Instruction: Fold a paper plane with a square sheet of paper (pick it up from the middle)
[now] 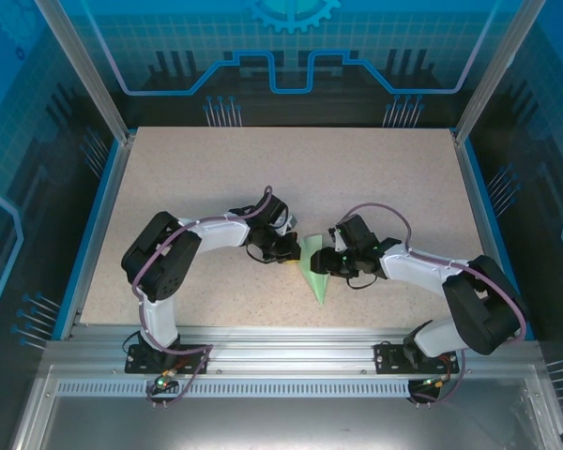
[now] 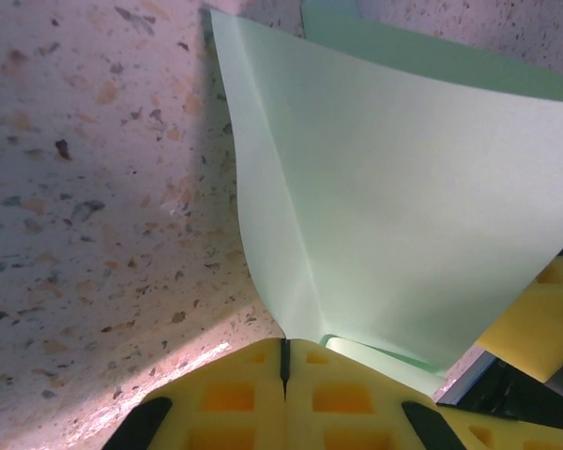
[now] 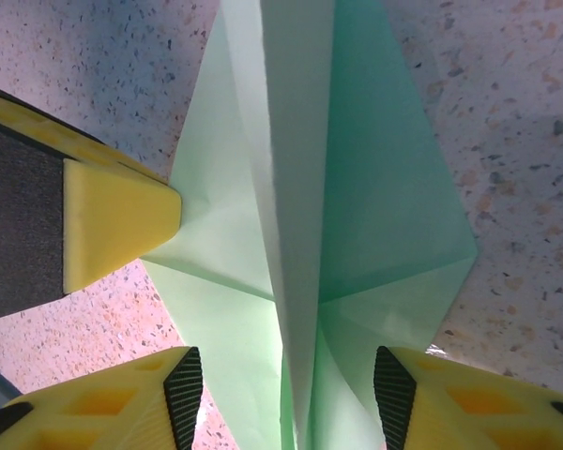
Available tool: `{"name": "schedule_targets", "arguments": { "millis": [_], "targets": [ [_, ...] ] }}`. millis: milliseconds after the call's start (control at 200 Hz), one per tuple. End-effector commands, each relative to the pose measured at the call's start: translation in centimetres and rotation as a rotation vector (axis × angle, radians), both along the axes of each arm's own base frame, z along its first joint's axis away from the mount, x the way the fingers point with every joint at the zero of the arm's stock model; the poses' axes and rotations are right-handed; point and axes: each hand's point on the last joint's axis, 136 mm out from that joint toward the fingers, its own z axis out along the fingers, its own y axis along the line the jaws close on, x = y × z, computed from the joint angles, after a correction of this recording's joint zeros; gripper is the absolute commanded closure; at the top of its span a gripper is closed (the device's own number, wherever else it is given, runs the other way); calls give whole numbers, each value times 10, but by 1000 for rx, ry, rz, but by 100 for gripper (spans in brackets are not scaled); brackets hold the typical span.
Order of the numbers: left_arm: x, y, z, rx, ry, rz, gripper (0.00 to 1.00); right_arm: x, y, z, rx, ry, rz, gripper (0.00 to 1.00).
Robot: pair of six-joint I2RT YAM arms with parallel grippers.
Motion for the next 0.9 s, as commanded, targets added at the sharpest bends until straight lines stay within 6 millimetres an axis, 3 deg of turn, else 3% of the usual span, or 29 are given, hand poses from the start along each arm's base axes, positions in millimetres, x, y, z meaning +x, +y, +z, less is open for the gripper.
{"name": "schedule_targets", "arguments": {
  "millis": [0,890],
  "targets": [
    [-3,1,12,-33,-21,-26,99,0,6,6,-3,-6,29,44],
    [-3,1,9,-37,-14,-21,98,-21,13,-5,-95,14,22,46]
  ]
}}
